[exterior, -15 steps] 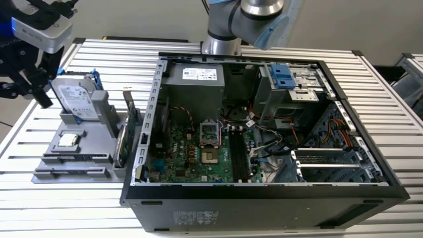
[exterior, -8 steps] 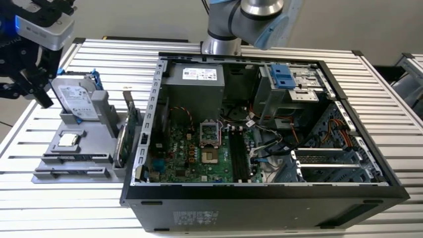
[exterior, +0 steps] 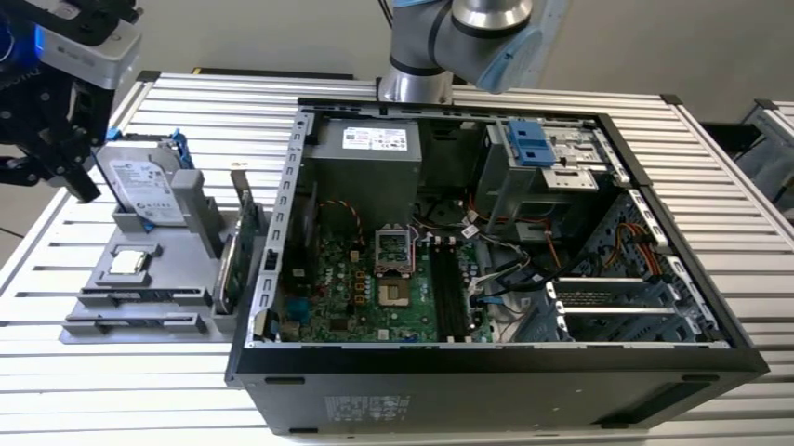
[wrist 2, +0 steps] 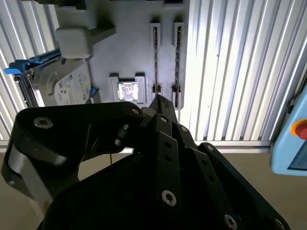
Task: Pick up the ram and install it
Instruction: 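Pick up the ram and move it above insertion slot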
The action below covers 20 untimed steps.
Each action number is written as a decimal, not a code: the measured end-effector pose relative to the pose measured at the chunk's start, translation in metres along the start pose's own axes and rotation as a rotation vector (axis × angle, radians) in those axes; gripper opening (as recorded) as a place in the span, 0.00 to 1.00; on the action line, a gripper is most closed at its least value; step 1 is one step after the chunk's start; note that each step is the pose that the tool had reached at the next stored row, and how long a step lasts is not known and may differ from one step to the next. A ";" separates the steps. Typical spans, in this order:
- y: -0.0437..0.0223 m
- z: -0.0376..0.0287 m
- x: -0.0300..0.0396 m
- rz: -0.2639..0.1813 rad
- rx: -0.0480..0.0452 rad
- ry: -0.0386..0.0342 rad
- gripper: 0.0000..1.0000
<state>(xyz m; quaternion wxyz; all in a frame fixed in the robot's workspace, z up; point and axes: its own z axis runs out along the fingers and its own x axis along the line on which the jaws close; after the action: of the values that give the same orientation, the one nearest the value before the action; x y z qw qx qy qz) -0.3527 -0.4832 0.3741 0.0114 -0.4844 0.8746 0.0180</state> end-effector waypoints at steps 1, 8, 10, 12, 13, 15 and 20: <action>0.0000 0.0000 0.0000 -0.009 -0.0001 0.0001 0.00; 0.0000 0.0000 0.0000 -0.073 -0.0019 0.0010 0.00; 0.0000 0.0000 0.0000 -0.091 -0.0025 0.0013 0.00; 0.0000 0.0000 0.0000 -0.108 -0.0031 0.0016 0.00; 0.0000 0.0000 0.0000 -0.118 -0.0034 0.0017 0.00; 0.0000 0.0000 0.0000 -0.135 -0.0040 0.0021 0.00; 0.0000 0.0000 0.0000 -0.184 -0.0057 0.0030 0.00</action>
<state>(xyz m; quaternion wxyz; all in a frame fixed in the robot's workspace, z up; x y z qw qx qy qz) -0.3526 -0.4832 0.3742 0.0103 -0.5626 0.8265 0.0187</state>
